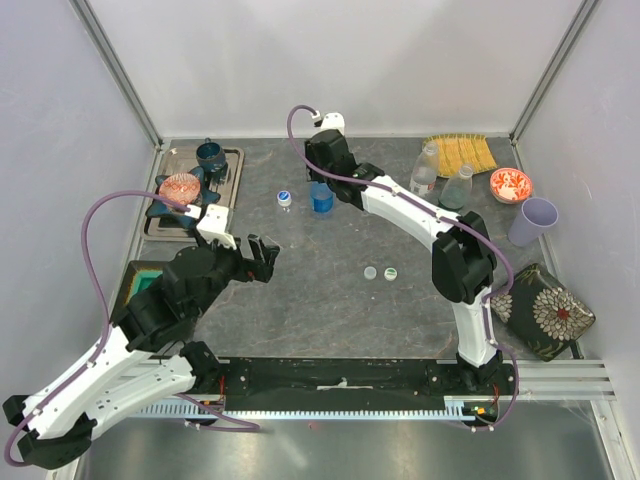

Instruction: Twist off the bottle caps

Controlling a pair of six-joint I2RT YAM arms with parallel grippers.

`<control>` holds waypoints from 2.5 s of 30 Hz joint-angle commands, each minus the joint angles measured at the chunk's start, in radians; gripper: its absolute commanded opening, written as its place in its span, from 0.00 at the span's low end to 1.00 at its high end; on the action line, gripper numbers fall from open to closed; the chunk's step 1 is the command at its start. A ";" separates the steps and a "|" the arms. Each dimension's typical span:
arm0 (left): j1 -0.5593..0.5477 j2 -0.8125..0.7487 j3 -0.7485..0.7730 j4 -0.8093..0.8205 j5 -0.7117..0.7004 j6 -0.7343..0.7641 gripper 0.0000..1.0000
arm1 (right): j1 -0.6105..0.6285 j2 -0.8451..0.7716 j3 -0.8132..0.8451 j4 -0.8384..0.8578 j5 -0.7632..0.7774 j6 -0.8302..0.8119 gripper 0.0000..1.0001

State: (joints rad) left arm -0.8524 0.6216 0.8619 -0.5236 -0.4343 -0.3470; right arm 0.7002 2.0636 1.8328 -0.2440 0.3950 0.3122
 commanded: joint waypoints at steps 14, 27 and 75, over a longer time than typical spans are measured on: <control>0.004 0.018 0.052 0.204 -0.029 0.135 0.98 | 0.001 -0.569 -0.297 0.016 -0.034 0.085 0.22; 0.318 0.250 0.266 0.488 1.001 -0.091 0.99 | 0.001 -0.925 -0.379 -0.242 -0.586 0.159 0.00; 0.219 0.406 0.137 0.438 1.358 0.167 0.45 | 0.085 -0.887 -0.382 -0.124 -0.676 0.212 0.29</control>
State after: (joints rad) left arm -0.6262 1.0298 0.9749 -0.0830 0.9176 -0.2264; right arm 0.7837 1.1835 1.4117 -0.3477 -0.3527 0.5613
